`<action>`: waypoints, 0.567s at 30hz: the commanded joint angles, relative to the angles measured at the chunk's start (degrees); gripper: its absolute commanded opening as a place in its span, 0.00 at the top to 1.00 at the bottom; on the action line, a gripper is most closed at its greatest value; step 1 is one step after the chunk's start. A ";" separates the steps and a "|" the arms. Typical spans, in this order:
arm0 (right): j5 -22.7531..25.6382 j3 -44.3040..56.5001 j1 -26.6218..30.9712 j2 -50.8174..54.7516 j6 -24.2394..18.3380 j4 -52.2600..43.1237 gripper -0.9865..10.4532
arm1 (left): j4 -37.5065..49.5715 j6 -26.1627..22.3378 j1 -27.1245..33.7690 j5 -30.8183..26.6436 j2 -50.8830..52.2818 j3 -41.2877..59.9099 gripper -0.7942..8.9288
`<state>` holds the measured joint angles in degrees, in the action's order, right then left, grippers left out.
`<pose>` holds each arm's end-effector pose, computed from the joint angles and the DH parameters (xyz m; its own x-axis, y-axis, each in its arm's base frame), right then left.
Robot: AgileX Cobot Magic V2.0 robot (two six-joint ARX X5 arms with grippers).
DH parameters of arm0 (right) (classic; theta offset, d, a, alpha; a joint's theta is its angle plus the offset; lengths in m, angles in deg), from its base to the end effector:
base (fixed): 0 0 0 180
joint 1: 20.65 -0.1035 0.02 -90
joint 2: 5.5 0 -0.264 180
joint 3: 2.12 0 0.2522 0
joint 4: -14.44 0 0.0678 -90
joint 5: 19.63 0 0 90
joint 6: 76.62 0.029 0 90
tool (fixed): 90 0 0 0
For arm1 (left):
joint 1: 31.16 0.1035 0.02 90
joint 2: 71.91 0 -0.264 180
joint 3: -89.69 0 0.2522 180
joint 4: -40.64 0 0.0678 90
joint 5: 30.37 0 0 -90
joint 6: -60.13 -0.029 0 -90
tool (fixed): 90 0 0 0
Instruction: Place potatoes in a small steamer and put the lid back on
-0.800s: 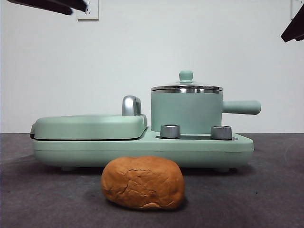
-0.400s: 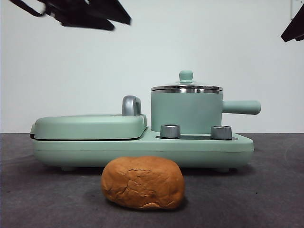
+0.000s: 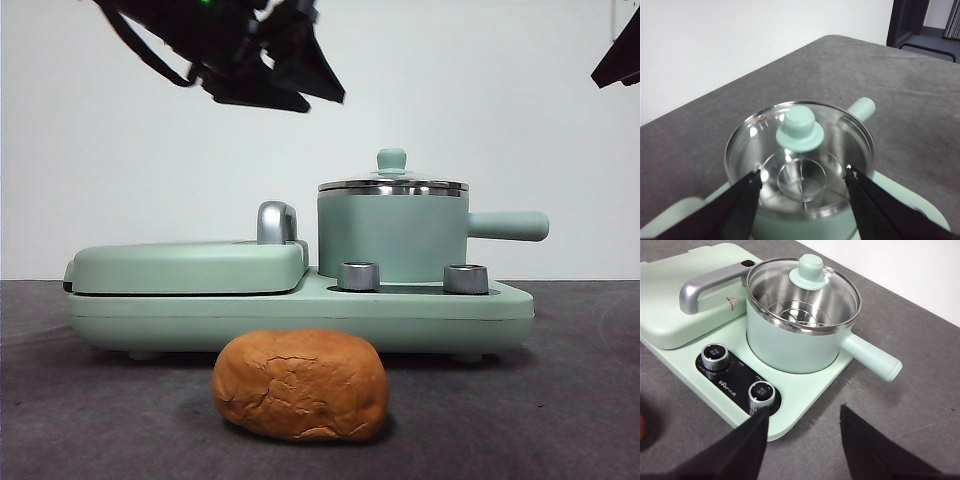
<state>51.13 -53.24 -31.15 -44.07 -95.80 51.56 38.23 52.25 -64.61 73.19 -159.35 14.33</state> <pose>0.1421 0.0361 0.2833 0.7842 0.4805 -0.3926 -0.5751 0.8003 -0.1694 0.2864 -0.1974 0.2904 0.6561 -0.7144 -0.2432 0.7470 0.6606 0.0746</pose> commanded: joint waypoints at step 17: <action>0.24 -1.03 -0.31 -0.28 0.76 -0.59 0.72 | 0.66 -0.28 -3.08 -0.02 -20.02 -19.67 0.63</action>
<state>51.13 -53.24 -31.15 -44.07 -95.80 51.56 38.43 52.23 -67.30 73.19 -177.62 -3.81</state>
